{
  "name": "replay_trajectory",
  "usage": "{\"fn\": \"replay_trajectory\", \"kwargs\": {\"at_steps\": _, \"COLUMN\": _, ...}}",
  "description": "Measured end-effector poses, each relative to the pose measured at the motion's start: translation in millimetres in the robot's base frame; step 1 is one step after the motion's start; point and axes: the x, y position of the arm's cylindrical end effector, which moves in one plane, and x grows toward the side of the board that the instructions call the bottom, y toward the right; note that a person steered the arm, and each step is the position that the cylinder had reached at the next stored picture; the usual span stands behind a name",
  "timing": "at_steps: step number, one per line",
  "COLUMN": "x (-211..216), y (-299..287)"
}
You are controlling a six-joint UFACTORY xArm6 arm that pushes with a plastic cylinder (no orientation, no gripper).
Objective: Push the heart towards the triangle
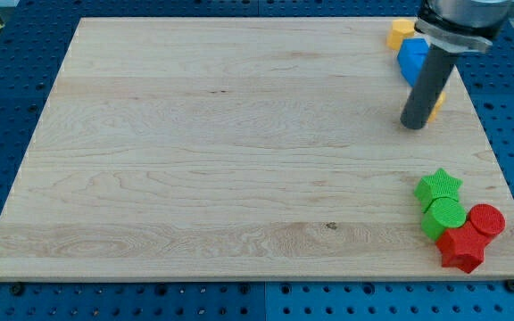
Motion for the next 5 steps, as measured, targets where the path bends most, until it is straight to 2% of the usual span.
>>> {"fn": "replay_trajectory", "kwargs": {"at_steps": 1, "x": 18, "y": 28}}
{"fn": "replay_trajectory", "kwargs": {"at_steps": 2, "x": 17, "y": 39}}
{"fn": "replay_trajectory", "kwargs": {"at_steps": 5, "x": -25, "y": 39}}
